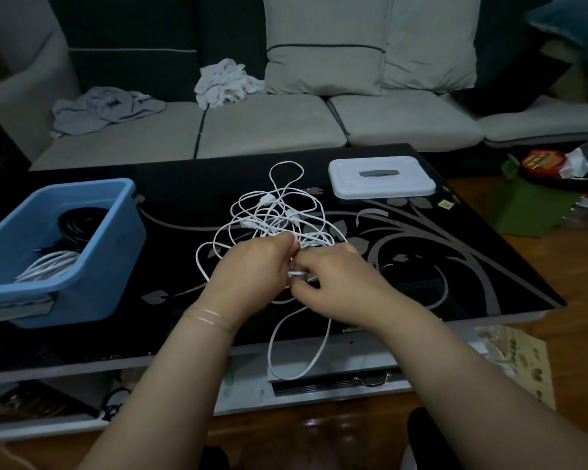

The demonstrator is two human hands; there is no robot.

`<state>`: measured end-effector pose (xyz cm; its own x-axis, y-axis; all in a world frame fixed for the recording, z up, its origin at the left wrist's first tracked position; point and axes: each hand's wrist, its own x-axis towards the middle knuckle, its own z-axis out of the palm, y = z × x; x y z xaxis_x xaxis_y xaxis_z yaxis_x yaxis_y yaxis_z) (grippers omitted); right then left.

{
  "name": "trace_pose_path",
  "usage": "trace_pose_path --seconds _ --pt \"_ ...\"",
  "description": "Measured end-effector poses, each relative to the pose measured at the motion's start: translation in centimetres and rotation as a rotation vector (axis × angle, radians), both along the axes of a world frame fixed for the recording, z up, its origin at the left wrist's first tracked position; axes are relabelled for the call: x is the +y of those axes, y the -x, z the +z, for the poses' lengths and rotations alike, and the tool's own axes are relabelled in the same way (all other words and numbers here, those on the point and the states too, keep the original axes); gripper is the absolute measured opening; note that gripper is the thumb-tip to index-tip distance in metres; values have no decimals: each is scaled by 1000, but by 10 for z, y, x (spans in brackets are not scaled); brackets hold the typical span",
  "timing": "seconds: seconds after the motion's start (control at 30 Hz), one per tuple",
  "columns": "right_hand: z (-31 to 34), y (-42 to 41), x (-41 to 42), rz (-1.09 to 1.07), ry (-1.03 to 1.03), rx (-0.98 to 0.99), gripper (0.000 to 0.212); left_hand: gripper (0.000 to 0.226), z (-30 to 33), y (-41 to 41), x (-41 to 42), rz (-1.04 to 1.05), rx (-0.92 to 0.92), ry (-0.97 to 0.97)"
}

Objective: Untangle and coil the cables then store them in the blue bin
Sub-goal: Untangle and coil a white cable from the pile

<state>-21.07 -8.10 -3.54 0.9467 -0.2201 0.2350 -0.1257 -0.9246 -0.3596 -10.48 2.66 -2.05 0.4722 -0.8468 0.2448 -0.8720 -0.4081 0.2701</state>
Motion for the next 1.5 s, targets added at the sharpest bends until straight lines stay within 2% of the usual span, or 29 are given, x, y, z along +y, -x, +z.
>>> trace_pose_path --seconds 0.2,0.27,0.33,0.4,0.53,0.6,0.67,0.73,0.8,0.97,1.07,1.17,1.24,1.3,1.44,1.5 --pt "6 -1 -5 -122 -41 18 17 7 8 9 1 36 -187 -26" --pt "9 -1 -8 -176 -52 2 19 14 11 9 4 59 -229 12" --pt "11 0 -12 -187 -125 5 21 10 11 9 6 55 -221 48" --pt "11 0 -18 -154 -288 34 23 19 10 10 6 53 -190 12" --pt "14 4 -28 32 -774 1 23 35 11 6 8 -18 101 -22" --pt "18 7 -33 73 -882 -6 22 35 15 7 9 -114 314 23" --pt "18 9 -37 95 -949 -18 19 35 15 8 9 -209 593 122" --pt "16 8 -39 135 -1102 -70 21 37 13 9 9 -270 874 227" --pt "15 7 -36 170 -1224 -125 16 38 10 10 9 -318 1062 285" --pt "11 0 -25 59 -1063 -255 43 41 12 15 5 -425 1503 540" --pt "2 -9 -16 41 -1080 -340 30 45 16 16 5 -492 1816 698" --pt "-12 -17 -8 -81 -960 -328 25 47 19 13 5 -517 1960 818" --pt "-19 -19 -5 -156 -810 -332 22 45 20 8 5 -475 1947 923" --pt "-19 -18 -2 -173 -699 -294 23 42 23 4 6 -383 1849 982" --pt "-10 -10 14 -102 -401 -77 19 38 25 -1 10 -225 1701 1048" --pt "-6 -6 21 -74 -306 1 23 38 24 -2 11 -174 1643 1048"
